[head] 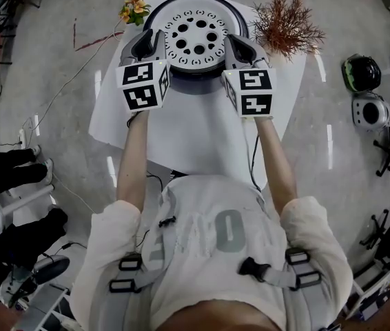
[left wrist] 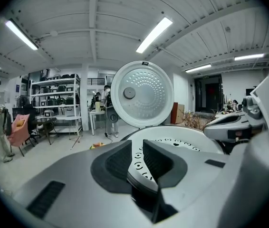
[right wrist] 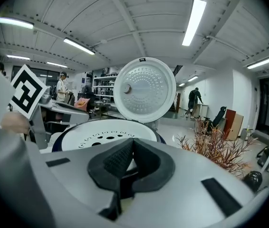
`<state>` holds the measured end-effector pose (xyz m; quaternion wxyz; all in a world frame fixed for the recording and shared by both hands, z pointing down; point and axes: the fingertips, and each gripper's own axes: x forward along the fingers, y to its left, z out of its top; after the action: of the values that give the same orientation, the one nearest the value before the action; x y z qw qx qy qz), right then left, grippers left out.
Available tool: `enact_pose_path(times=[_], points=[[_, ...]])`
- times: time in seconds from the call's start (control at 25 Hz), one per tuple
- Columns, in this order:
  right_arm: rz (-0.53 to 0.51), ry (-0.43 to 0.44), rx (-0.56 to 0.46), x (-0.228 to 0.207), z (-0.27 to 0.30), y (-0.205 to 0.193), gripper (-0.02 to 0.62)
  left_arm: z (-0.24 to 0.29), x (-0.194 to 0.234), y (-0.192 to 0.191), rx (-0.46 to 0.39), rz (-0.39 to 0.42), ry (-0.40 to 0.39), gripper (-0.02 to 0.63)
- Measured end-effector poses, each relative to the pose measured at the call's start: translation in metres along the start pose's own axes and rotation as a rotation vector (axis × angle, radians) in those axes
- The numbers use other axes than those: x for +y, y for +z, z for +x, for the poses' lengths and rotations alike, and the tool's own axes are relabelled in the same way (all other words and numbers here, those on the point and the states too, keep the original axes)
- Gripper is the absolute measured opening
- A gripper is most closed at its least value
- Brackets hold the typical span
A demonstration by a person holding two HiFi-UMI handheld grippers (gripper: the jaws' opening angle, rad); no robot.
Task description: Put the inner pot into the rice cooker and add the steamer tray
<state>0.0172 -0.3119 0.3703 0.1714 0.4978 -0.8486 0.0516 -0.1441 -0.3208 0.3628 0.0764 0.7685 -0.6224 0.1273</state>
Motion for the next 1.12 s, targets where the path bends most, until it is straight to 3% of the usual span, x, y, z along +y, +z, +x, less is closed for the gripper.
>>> enact_pose_path(times=[0.24, 0.6, 0.72, 0.88, 1.12], points=[[0.014, 0.003, -0.069, -0.005, -0.005, 0.025, 0.006, -0.007, -0.002, 0.038, -0.09, 0.014, 0.0, 0.084], [-0.021, 0.031, -0.271, 0.012, -0.056, 0.087, 0.006, -0.072, -0.013, 0.115, -0.333, 0.029, 0.027, 0.084], [-0.033, 0.024, -0.326, 0.021, -0.077, 0.099, 0.006, -0.104, -0.018, 0.129, -0.414, 0.033, 0.06, 0.036], [-0.034, 0.018, -0.378, 0.032, -0.102, 0.102, 0.006, -0.141, -0.027, 0.125, -0.479, 0.03, 0.09, 0.021], [-0.02, 0.018, -0.427, 0.045, -0.128, 0.086, 0.006, -0.171, -0.04, 0.084, -0.457, 0.048, 0.102, 0.021]])
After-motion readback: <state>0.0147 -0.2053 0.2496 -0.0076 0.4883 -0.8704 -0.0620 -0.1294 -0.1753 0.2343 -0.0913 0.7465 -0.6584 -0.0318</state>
